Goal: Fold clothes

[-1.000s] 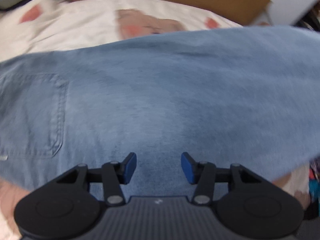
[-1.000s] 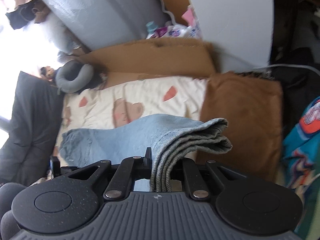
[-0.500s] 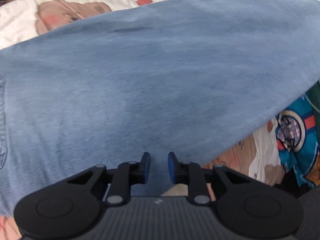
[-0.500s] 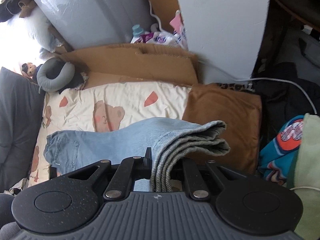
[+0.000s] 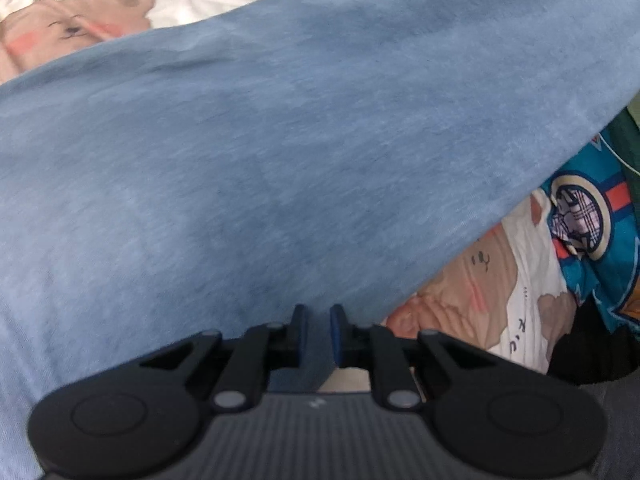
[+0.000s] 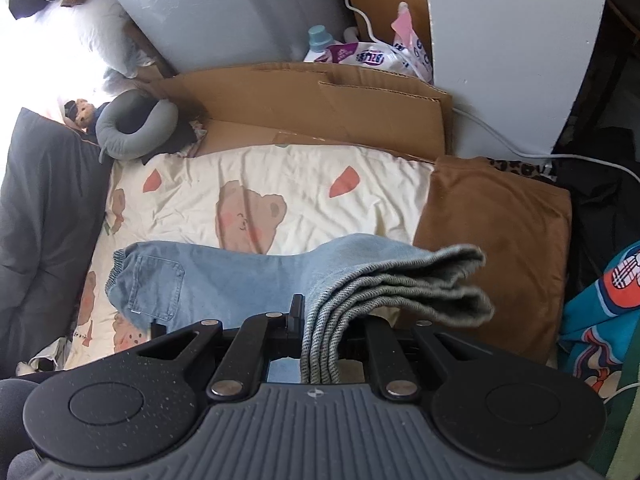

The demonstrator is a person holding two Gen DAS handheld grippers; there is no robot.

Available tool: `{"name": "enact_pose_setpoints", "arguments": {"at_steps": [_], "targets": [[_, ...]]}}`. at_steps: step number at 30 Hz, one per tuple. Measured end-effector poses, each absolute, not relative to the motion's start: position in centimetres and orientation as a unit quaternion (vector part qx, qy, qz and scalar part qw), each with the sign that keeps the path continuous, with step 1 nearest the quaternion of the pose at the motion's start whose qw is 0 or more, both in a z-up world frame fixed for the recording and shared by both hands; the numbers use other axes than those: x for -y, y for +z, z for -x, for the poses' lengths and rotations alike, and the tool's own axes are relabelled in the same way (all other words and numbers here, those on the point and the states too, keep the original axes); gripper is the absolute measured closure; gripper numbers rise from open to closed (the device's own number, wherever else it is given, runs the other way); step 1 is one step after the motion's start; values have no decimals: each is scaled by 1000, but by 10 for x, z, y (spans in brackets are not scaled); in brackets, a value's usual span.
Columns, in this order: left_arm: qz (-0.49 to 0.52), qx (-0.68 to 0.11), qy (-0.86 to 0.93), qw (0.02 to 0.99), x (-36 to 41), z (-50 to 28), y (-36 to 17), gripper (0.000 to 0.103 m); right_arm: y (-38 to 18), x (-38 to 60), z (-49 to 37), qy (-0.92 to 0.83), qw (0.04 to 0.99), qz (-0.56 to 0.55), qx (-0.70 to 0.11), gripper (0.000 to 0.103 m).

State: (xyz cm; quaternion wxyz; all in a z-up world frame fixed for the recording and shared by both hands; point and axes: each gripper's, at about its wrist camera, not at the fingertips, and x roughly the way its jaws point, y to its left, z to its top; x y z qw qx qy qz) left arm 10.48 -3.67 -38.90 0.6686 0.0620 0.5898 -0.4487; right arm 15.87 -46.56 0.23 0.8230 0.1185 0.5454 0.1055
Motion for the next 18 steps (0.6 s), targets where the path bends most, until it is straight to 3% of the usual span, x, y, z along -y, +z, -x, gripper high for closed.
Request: {"name": "enact_pose_setpoints", "arguments": {"at_steps": [18], "targets": [[-32,-577,-424,697,36,-156,-403,101,-5,465,-151,111,815,-125,-555,94]]}}
